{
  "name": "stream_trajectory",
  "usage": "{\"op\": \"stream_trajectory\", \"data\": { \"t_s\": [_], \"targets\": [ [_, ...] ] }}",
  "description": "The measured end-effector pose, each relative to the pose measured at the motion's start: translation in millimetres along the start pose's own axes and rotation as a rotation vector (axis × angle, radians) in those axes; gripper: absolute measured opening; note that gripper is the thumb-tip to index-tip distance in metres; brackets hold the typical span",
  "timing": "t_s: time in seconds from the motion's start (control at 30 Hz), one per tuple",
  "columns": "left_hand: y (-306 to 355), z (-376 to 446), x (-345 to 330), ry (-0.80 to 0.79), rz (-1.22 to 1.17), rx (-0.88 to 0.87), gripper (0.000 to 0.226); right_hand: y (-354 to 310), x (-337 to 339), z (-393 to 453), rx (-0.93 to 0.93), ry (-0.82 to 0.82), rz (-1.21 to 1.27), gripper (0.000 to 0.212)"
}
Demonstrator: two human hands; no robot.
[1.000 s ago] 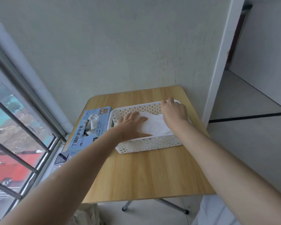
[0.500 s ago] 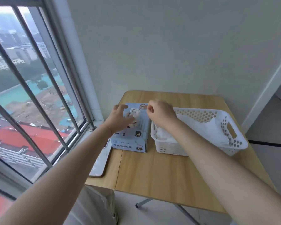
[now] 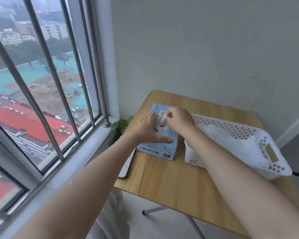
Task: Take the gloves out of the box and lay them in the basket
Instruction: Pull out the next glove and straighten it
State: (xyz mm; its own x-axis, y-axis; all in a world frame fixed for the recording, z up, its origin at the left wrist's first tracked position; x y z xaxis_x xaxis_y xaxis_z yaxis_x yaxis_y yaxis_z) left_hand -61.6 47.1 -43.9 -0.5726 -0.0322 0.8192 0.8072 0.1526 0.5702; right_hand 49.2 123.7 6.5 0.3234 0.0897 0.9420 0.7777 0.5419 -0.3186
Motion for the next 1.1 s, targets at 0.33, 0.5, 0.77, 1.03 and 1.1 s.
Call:
{"op": "stream_trajectory", "data": {
  "t_s": [0.33,0.5,0.77,1.03,1.1],
  "targets": [
    [1,-3,3,0.036,-0.012,0.010,0.095,-14,72,-20,0.080,0.409,0.613,0.017],
    [8,-14,10,0.059,-0.188,0.009,0.120,-1,72,-18,0.037,0.320,0.615,0.021],
    [47,-14,54,0.391,-0.263,-0.102,0.030,5,74,-21,0.021,0.240,0.744,0.027],
    [70,-12,95,0.528,-0.424,-0.051,0.011,24,76,-22,-0.103,0.218,0.862,0.018],
    [79,-16,105,0.503,-0.664,-0.066,0.010,28,72,-24,-0.100,0.149,0.854,0.024]
  ]
}}
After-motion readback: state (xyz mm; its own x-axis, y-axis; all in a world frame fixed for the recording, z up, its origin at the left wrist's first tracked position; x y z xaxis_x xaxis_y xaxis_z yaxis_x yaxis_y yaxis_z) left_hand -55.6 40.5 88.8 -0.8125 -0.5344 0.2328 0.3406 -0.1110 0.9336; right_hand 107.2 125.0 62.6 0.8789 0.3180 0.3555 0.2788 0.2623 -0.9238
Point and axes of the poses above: each hand's wrist, its own z-axis towards the middle knuckle, its own x-axis out of the back of the hand, y = z × x, the point moved 6 cm from there along z, towards the middle knuckle, and after that the axes turned 4 degrees about -y, right-handed, at the moved point
